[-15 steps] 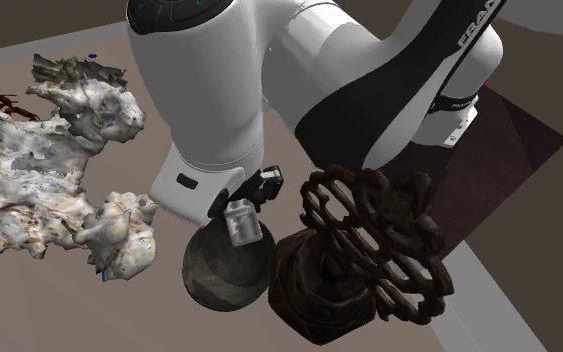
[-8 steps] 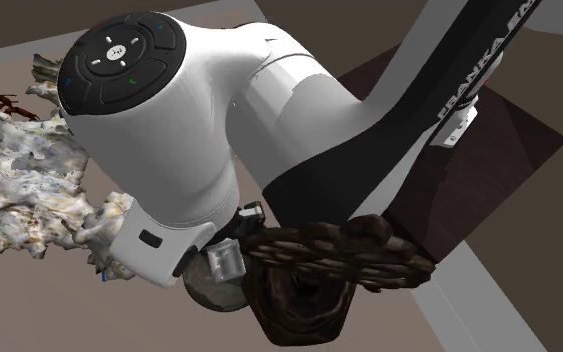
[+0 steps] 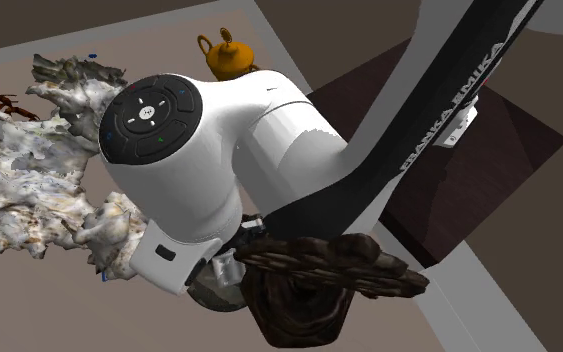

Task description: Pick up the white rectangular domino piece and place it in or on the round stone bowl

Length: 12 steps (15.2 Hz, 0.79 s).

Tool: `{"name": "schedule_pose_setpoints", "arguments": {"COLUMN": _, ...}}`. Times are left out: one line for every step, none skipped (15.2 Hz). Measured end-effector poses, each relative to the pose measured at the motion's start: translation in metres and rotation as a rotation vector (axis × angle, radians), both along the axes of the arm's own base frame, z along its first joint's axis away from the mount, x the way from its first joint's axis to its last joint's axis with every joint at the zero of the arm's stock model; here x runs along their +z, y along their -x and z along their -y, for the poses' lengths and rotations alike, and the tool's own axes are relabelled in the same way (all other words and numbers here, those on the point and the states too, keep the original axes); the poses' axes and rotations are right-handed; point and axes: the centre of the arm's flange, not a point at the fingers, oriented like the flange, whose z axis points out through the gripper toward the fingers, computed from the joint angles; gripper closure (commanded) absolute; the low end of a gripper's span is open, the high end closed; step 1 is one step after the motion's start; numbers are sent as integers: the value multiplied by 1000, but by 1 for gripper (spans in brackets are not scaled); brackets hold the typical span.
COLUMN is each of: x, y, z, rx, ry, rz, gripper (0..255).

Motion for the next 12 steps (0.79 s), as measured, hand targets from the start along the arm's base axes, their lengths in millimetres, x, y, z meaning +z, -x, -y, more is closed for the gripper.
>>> {"name": "schedule_pose_setpoints", "arguments": {"x": -5, "y": 1, "z": -1, "rx": 0, "ry": 0, "rz": 0, "gripper": 255}}
{"name": "schedule_pose_setpoints", "arguments": {"x": -10, "y": 1, "z": -1, "rx": 0, "ry": 0, "rz": 0, "gripper": 255}}
{"name": "schedule_pose_setpoints", "arguments": {"x": -17, "y": -1, "z": 0, "rx": 0, "ry": 0, "rz": 0, "gripper": 255}}
{"name": "schedule_pose_setpoints", "arguments": {"x": -20, "y": 1, "z": 0, "rx": 0, "ry": 0, "rz": 0, "gripper": 255}}
{"name": "schedule_pose_setpoints", "arguments": {"x": -22, "y": 1, "z": 0, "rx": -1, "ry": 0, "rz": 1, "gripper": 255}}
{"name": "schedule_pose_setpoints", "arguments": {"x": -23, "y": 1, "z": 0, "rx": -1, "ry": 0, "rz": 1, "gripper": 255}}
{"name": "schedule_pose_setpoints", "arguments": {"x": -24, "y": 1, "z": 0, "rx": -1, "ry": 0, "rz": 1, "gripper": 255}}
{"name": "schedule_pose_setpoints", "arguments": {"x": -24, "y": 1, "z": 0, "rx": -1, "ry": 0, "rz": 1, "gripper": 255}}
{"name": "schedule_pose_setpoints", "arguments": {"x": -24, "y": 1, "z": 0, "rx": -1, "ry": 0, "rz": 1, "gripper": 255}}
{"name": "schedule_pose_setpoints", "arguments": {"x": -24, "y": 1, "z": 0, "rx": -1, "ry": 0, "rz": 1, "gripper": 255}}
{"name": "schedule_pose_setpoints", "arguments": {"x": -24, "y": 1, "z": 0, "rx": -1, "ry": 0, "rz": 1, "gripper": 0}}
{"name": "schedule_pose_setpoints", "arguments": {"x": -24, "y": 1, "z": 0, "rx": -1, "ry": 0, "rz": 1, "gripper": 0}}
